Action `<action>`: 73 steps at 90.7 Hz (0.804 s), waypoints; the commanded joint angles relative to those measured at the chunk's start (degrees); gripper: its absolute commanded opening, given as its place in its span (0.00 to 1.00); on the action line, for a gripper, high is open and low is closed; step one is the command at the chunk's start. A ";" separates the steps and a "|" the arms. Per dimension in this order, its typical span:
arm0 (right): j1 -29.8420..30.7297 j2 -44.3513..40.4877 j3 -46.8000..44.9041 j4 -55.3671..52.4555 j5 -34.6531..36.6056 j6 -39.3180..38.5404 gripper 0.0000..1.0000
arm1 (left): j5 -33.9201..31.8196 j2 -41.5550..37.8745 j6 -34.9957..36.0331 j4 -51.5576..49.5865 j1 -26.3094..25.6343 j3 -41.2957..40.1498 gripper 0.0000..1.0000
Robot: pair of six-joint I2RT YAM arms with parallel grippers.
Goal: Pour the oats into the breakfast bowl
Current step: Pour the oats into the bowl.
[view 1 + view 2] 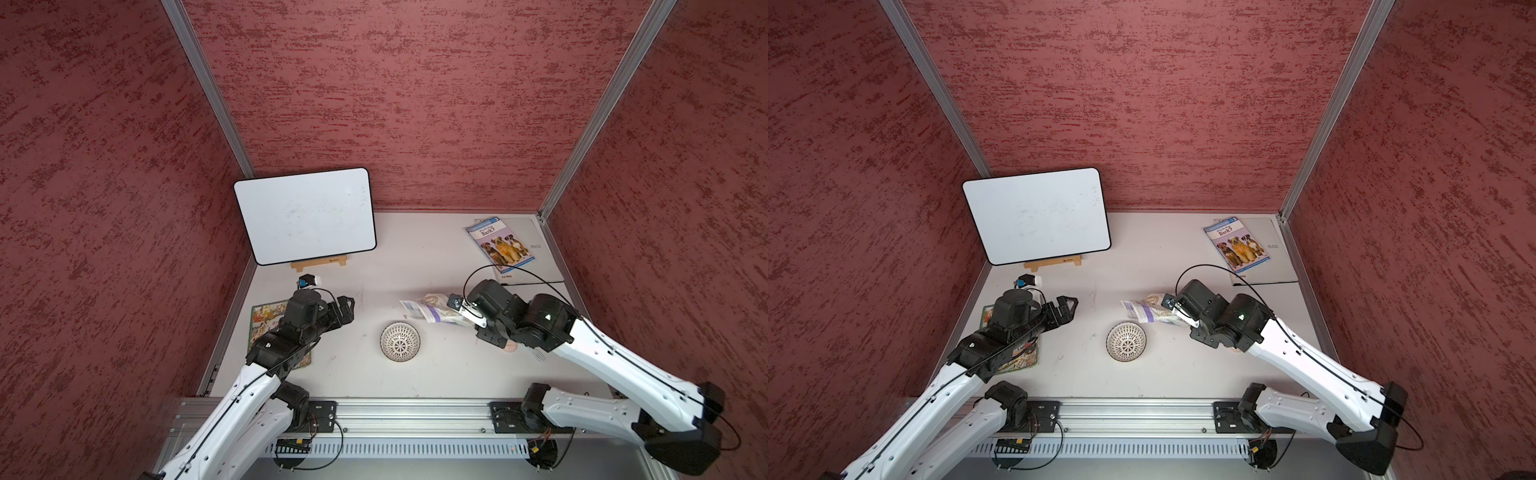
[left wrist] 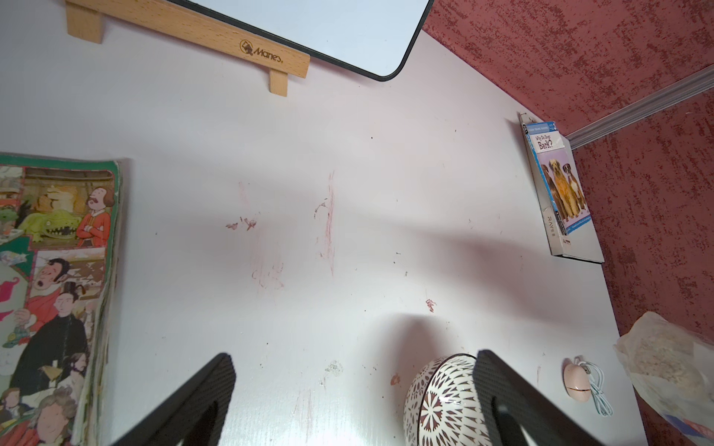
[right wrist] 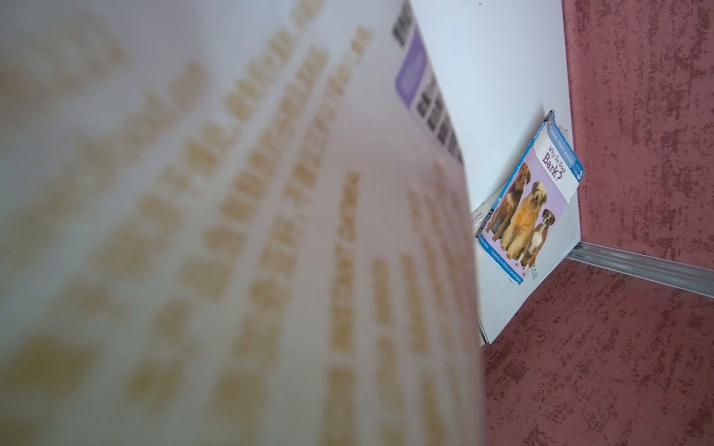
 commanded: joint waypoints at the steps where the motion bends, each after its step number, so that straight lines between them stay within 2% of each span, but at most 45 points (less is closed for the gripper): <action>1: 1.52 -0.38 3.76 1.17 3.93 -0.83 0.00 | 0.43 -0.51 0.73 1.44 0.60 -0.78 1.00; 32: 6.60 2.86 4.47 -2.31 8.20 -2.75 0.00 | 0.44 -0.85 0.64 1.56 0.68 -1.22 1.00; 73: 7.98 5.73 4.17 -3.89 12.04 -4.02 0.00 | 0.65 -1.06 0.75 1.64 0.68 -1.29 1.00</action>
